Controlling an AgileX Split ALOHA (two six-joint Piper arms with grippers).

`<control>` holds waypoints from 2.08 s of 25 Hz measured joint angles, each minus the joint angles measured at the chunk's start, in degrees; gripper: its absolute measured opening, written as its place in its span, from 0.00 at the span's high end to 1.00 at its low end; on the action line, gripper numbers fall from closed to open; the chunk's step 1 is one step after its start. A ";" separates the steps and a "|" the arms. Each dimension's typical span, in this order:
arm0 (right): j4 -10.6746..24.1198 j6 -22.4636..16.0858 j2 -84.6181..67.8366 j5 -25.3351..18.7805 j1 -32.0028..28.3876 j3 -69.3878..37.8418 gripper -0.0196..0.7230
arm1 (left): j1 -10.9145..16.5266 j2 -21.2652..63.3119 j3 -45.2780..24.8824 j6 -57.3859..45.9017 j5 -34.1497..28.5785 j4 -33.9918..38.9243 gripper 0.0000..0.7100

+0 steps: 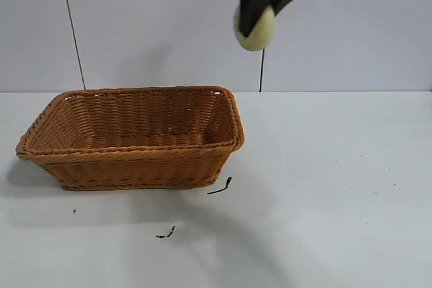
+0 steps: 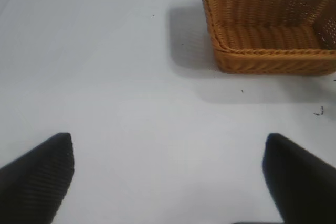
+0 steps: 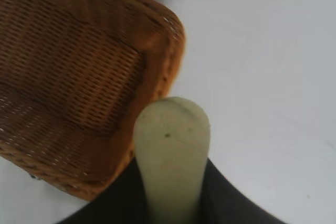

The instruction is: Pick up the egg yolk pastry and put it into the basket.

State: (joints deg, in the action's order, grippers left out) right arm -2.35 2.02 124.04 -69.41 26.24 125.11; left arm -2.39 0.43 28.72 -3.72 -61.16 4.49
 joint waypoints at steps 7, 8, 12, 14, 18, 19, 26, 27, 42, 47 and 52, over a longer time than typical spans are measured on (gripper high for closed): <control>1.92 -0.02 7.67 1.65 10.46 5.91 0.82 | 0.00 0.00 0.00 0.00 0.00 0.00 0.02; 2.35 -0.06 8.87 2.77 11.20 5.97 0.82 | 0.00 0.00 0.00 0.00 0.00 0.00 0.02; 3.95 -0.61 13.24 7.52 12.51 5.97 0.82 | 0.00 0.00 0.00 0.00 0.00 0.00 0.02; 5.04 -1.61 16.77 10.52 12.09 5.97 0.82 | 0.00 0.00 0.00 0.00 0.00 0.00 0.02; 5.28 -2.02 20.29 11.27 11.65 5.97 0.82 | 0.00 0.00 0.00 0.00 0.00 0.00 0.02; 5.09 -2.02 20.84 11.27 11.65 5.91 0.82 | 0.00 0.00 0.00 0.00 0.00 0.00 0.02; 2.97 -1.47 21.17 10.59 11.65 5.97 0.58 | 0.00 0.00 0.00 0.00 0.00 0.00 0.02; 2.92 -1.41 21.17 10.45 11.65 5.97 0.48 | 0.00 0.00 0.00 0.00 0.00 0.00 0.02; 4.63 -1.35 8.74 7.49 11.36 5.97 0.04 | 0.00 0.00 0.00 0.00 0.00 -0.01 0.02; 4.57 -1.33 7.14 6.99 6.49 6.08 0.04 | 0.00 0.00 0.00 0.00 0.00 -0.01 0.02; 4.68 -1.26 7.14 5.85 -2.38 6.08 0.04 | 0.00 0.00 0.00 0.00 0.00 -0.01 0.02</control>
State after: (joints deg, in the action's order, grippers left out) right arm 2.33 0.76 131.18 -63.56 23.86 131.18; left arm -2.39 0.43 28.72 -3.72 -61.16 4.48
